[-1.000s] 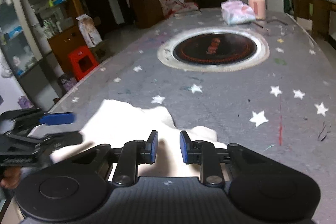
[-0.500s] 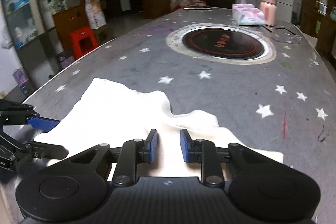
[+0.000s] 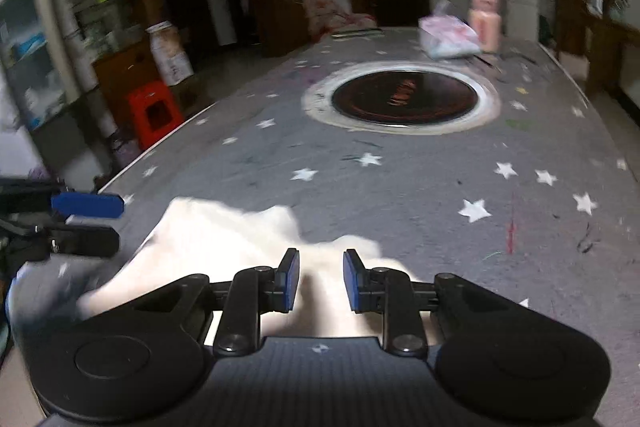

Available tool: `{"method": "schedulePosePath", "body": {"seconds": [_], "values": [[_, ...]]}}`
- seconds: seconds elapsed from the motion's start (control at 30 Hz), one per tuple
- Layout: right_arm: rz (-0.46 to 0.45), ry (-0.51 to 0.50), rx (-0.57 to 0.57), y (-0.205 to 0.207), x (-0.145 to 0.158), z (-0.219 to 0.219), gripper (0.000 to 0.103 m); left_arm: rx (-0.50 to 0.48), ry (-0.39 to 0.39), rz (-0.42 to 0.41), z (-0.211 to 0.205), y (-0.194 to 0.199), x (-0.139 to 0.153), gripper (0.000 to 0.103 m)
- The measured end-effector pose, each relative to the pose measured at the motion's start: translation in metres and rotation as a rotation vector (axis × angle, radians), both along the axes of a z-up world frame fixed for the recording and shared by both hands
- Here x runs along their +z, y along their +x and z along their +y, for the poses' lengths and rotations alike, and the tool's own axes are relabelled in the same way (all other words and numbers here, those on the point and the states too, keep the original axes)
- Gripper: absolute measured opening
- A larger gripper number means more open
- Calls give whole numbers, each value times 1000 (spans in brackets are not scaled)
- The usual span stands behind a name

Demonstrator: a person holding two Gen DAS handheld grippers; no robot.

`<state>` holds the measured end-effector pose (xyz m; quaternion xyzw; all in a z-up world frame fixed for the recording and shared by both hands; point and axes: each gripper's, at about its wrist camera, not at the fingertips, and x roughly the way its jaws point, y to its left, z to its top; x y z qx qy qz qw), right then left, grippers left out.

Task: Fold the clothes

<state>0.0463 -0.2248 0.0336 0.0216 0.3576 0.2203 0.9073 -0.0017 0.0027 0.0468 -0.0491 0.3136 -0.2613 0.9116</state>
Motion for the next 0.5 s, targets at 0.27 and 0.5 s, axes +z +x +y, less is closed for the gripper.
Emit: {"method": "schedulePosePath", "body": {"seconds": [0.27, 0.5], "values": [[11, -67, -14, 13, -12, 4, 23, -9, 14, 91, -38, 54, -34, 35], [-18, -84, 45, -21, -6, -10, 23, 16, 25, 96, -40, 57, -48, 35]]}}
